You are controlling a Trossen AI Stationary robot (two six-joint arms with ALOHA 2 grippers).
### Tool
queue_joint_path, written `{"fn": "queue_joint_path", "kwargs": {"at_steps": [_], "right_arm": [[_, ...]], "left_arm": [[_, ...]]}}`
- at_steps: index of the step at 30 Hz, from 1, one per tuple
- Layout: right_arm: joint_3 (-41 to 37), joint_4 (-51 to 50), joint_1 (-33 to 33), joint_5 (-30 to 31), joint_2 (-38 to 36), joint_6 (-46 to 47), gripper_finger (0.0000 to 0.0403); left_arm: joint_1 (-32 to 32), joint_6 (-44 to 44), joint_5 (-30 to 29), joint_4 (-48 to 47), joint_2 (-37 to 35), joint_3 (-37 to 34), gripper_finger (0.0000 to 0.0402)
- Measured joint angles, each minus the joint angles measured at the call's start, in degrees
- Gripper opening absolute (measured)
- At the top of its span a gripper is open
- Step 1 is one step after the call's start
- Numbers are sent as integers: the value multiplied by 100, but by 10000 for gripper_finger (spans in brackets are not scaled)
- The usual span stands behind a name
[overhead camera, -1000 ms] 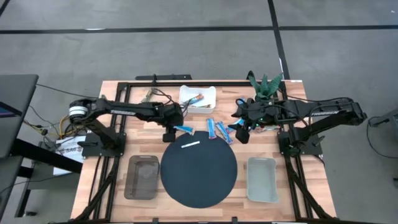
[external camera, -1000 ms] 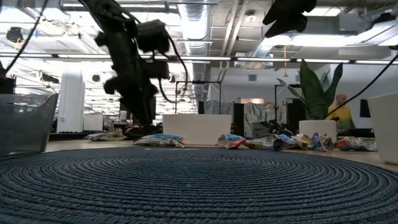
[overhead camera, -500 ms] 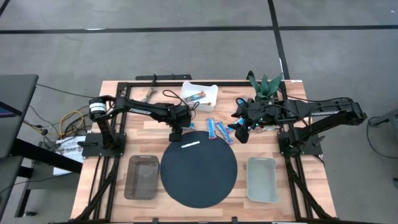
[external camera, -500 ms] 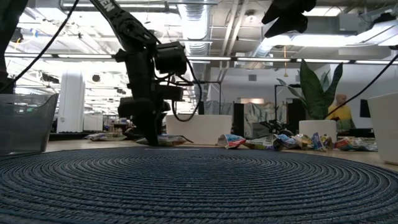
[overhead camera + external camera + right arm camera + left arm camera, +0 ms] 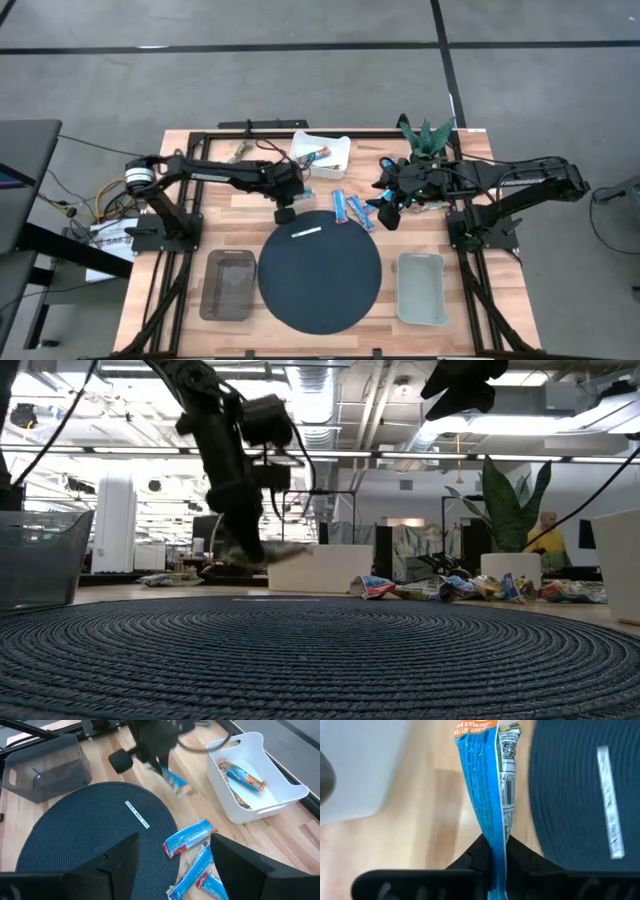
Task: Pick and place Granola Bars by type
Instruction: Put the yellow granola bar into the white bin
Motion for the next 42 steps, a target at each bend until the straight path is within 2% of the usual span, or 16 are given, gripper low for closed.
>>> {"fn": "queue_joint_path", "kwargs": {"at_steps": [3, 6, 10, 15, 21, 29, 33, 42], "right_arm": [[0, 0, 0, 0, 0, -3, 232], [0, 0, 0, 0, 0, -5, 232], [0, 0, 0, 0, 0, -6, 232], [0, 38, 0, 2, 0, -4, 232], [0, 95, 0, 0, 0, -2, 232], [0, 133, 0, 18, 0, -2, 232], [0, 127, 0, 49, 0, -2, 232], [0, 56, 0, 134, 0, -48, 232]], "left_arm": [[0, -340, -24, 47, -439, 106, 33], [23, -414, -145, 292, -814, 363, 21], [279, -198, -294, 558, -902, 940, 8], [768, 420, -297, 303, -374, 1688, 21], [1082, 774, 40, -85, 537, 2417, 29], [1206, 557, -420, -570, 1253, 2833, 33], [1248, 545, -7, -723, 1280, 2908, 62], [1356, 132, 43, -867, 1259, 2912, 181]]}}
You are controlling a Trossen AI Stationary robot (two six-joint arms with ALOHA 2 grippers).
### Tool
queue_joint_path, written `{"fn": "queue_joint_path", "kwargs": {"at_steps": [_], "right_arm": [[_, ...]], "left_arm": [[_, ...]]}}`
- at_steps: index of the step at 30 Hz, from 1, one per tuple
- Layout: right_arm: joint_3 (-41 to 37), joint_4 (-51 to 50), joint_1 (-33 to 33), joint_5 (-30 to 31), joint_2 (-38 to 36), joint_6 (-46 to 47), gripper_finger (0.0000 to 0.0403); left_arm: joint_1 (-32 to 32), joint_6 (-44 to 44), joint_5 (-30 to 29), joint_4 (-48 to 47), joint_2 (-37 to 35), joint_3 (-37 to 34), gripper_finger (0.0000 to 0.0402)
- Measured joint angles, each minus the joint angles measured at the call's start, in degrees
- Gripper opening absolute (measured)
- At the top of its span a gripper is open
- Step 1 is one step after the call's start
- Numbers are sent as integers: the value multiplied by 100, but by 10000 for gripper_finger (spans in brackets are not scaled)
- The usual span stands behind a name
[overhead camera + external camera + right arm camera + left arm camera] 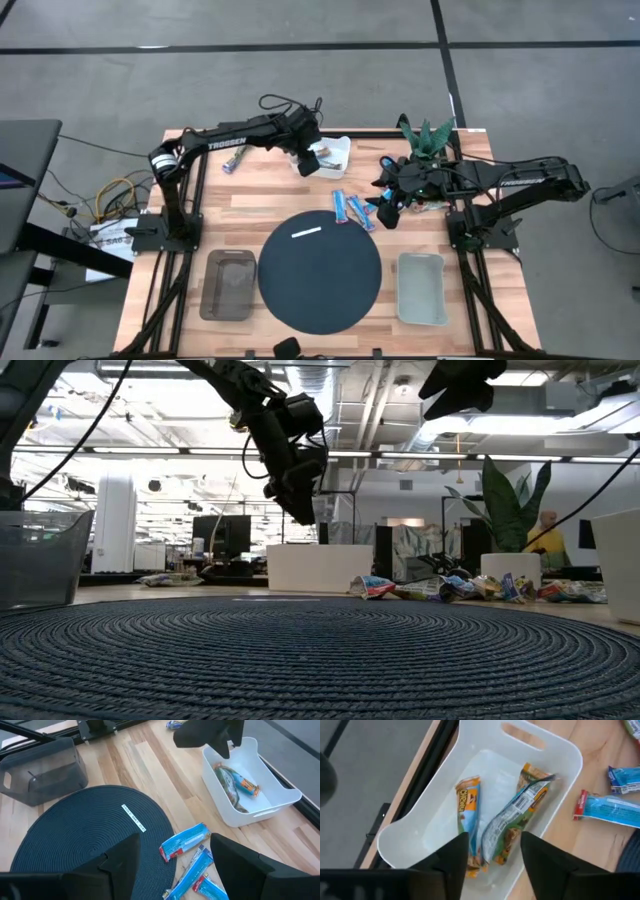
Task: Pick and place Granola Bars by type
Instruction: Put the yellow granola bar into the white bin
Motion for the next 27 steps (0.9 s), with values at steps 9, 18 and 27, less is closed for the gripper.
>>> {"fn": "queue_joint_path", "kwargs": {"at_steps": [9, 18, 27], "right_arm": [[0, -328, 0, -2, 1, 4, 232], [0, -1101, 13, -3, 2, 494, 232], [-71, -1603, 13, 5, -8, 857, 232]], "left_arm": [[46, -265, 765, 328, -222, 0, 203], [51, -381, 1367, 570, -1582, -134, 203], [-124, -1331, 1791, 1341, -3040, -1801, 203]]}}
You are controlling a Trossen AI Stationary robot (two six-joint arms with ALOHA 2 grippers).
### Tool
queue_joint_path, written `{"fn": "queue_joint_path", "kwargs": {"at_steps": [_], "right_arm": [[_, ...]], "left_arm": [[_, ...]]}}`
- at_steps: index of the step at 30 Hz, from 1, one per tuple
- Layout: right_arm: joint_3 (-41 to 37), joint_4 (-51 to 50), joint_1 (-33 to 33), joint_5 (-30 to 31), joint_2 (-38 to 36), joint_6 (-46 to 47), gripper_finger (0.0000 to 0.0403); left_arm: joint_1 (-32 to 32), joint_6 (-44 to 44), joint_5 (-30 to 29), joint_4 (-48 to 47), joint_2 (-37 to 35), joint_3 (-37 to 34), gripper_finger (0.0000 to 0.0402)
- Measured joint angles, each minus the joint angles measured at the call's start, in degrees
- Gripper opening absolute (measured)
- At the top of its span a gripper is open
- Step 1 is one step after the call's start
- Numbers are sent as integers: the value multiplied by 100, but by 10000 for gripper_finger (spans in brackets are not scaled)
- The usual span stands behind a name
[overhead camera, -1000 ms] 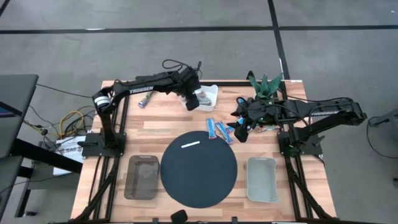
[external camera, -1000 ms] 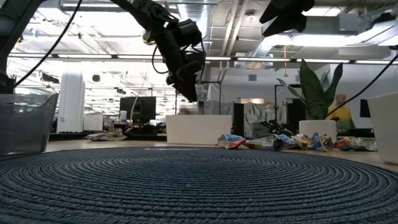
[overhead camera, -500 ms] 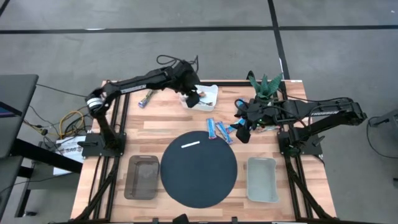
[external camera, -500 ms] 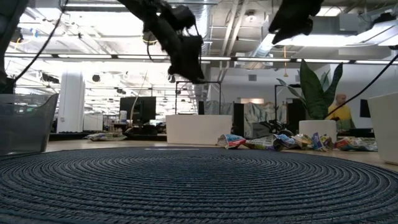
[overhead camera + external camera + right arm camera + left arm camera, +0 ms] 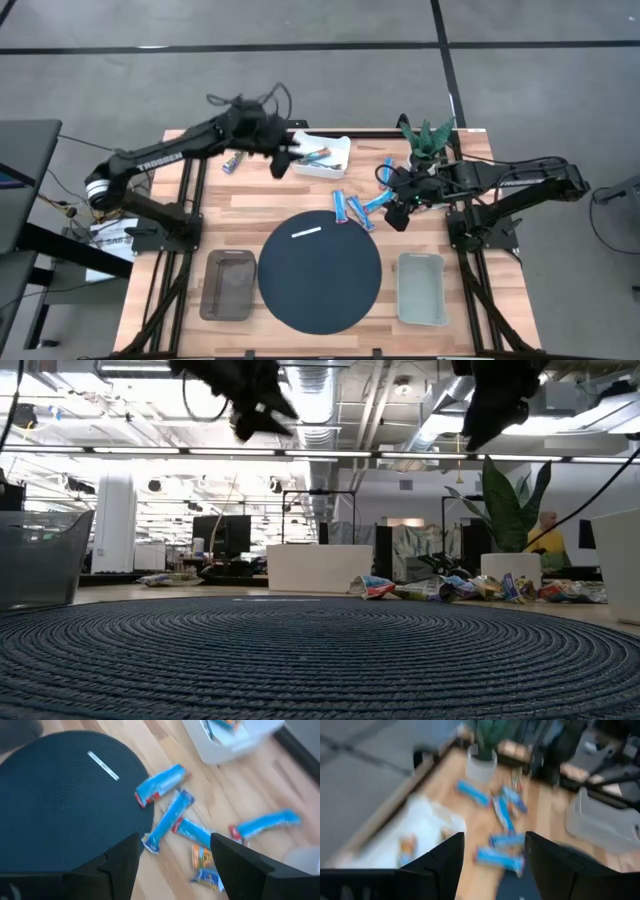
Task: Pick and place Granola Bars by type
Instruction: Put the yellow granola bar into the white bin
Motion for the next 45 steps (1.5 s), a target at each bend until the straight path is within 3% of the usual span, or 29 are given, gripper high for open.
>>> {"fn": "queue_joint_path", "kwargs": {"at_steps": [6, 9, 17, 26, 38, 45], "right_arm": [[-587, -11, 0, 18, -88, 1104, 232], [-642, -106, -16, 47, -75, 1646, 232], [-643, -1096, -361, 616, -69, 4245, 232], [-1238, -3, -956, 155, 659, 4459, 232], [-1256, 675, -1325, -192, 2131, 4719, 231], [-1253, 795, -1496, -190, 2492, 4950, 190]], "left_arm": [[-409, -922, -180, 1097, -312, -1210, 203], [-585, -1116, -345, 1420, -152, -1246, 203], [-696, -1195, -486, 1347, 203, -995, 203], [-698, -898, -488, 895, 207, -745, 203], [-698, -530, -443, 452, 209, -579, 203], [-696, -516, -375, 436, 209, -579, 203]]}}
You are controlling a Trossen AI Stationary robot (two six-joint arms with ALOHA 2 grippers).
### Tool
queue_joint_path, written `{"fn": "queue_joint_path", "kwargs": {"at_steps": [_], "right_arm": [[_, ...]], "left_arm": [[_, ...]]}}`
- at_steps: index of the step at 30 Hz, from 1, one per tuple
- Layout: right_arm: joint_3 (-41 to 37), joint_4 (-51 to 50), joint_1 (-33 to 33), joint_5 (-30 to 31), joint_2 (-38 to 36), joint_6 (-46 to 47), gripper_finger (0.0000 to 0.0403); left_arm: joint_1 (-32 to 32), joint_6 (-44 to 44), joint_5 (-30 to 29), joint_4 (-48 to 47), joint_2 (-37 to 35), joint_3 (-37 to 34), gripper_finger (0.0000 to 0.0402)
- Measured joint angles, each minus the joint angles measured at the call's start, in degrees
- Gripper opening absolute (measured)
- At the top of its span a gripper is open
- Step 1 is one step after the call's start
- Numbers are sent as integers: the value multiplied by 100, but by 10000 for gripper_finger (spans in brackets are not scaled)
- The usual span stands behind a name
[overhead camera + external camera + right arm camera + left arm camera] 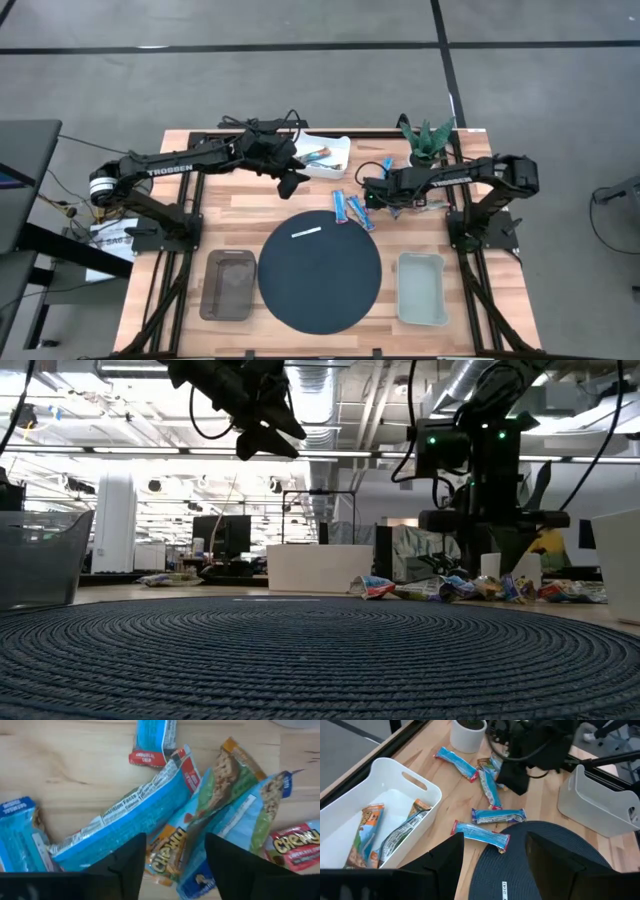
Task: Pick and place Granola Bars by type
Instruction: Put the yellow granola bar into the white bin
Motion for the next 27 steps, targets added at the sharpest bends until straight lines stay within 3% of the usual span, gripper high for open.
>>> {"fn": "queue_joint_path", "kwargs": {"at_steps": [11, 20, 27], "right_arm": [[2, 91, -331, -59, -12, -208, 107], [-236, 146, -277, -633, -12, 561, 104], [-337, 207, -194, -609, -12, 721, 90]], "left_arm": [[0, 88, 151, -17, 0, 0, 203], [0, 85, 249, -17, 0, 0, 203], [0, 85, 298, -14, 0, 0, 203]]}}
